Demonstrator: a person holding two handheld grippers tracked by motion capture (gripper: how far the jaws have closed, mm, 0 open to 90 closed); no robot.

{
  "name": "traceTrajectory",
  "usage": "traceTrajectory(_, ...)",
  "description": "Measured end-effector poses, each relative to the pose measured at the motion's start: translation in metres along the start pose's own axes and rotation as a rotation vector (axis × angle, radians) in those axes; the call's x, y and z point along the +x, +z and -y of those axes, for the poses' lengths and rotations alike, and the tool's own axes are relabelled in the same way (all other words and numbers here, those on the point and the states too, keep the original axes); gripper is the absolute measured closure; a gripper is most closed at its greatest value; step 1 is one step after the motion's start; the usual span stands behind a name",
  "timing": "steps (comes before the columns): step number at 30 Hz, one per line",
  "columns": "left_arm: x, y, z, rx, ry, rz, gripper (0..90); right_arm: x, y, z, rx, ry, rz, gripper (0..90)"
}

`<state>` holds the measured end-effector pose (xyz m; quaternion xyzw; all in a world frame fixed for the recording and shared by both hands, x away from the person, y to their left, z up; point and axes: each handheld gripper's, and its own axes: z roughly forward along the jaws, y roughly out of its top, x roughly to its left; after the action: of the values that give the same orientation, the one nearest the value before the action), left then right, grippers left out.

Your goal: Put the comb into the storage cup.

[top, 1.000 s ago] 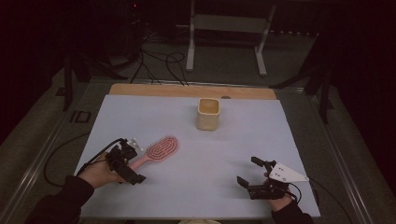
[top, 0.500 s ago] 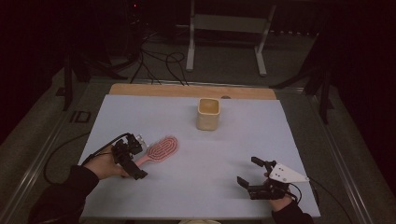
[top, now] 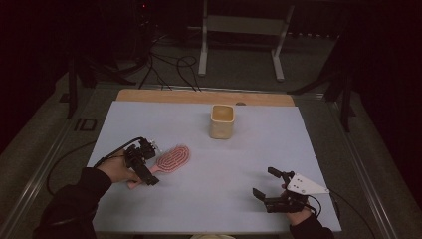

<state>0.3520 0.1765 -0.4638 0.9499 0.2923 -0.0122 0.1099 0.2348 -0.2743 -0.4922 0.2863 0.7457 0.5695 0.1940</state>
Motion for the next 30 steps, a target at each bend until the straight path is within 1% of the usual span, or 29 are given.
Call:
traceTrajectory(3,0.002,0.004,-0.003,0.010,0.004,-0.003,2.7,0.000,0.000,0.000,-0.004,-0.004,-0.001,9.1)
traceTrajectory(6,0.005,0.008,-0.007,0.030,0.019,-0.009,4.3,0.000,0.000,0.000,-0.001,-0.002,-0.001,9.1)
traceTrajectory(9,0.007,0.010,-0.009,0.035,0.017,-0.011,8.4,0.000,0.000,0.000,-0.002,-0.001,0.000,9.0)
traceTrajectory(10,0.008,0.011,-0.010,0.041,0.016,-0.018,9.6,0.000,0.000,0.000,-0.001,-0.002,-0.001,9.0)
traceTrajectory(12,0.010,0.012,-0.011,0.046,0.012,-0.021,12.7,0.000,0.000,0.000,-0.001,-0.003,-0.001,9.0)
traceTrajectory(13,0.010,0.013,-0.011,0.047,0.016,-0.025,15.5,0.000,0.000,0.000,-0.002,-0.002,-0.001,9.0)
traceTrajectory(15,0.011,0.013,-0.013,0.055,0.023,-0.021,18.2,0.000,0.000,0.000,0.001,-0.001,-0.001,9.1)
traceTrajectory(16,0.011,0.014,-0.014,0.059,0.024,-0.027,21.6,0.000,0.000,0.000,0.001,-0.001,-0.001,9.0)
traceTrajectory(19,0.012,0.014,-0.015,0.065,0.023,-0.033,28.2,-0.001,-0.001,0.000,-0.002,0.000,0.000,9.0)
traceTrajectory(20,0.013,0.014,-0.016,0.061,0.016,-0.023,29.6,-0.001,0.000,0.000,-0.002,0.000,0.000,9.0)
traceTrajectory(21,0.013,0.014,-0.016,0.066,0.018,-0.026,33.3,-0.001,0.000,0.000,0.000,0.002,-0.003,9.1)
traceTrajectory(23,0.014,0.015,-0.017,0.073,0.016,-0.033,33.4,-0.001,0.000,0.000,0.002,0.000,-0.002,9.1)
traceTrajectory(26,0.015,0.016,-0.017,0.082,0.013,-0.029,41.8,-0.001,-0.001,0.000,-0.002,0.000,-0.002,9.1)
traceTrajectory(30,0.015,0.018,-0.017,0.091,0.008,-0.032,47.3,0.000,-0.001,0.000,-0.006,-0.004,-0.004,9.1)
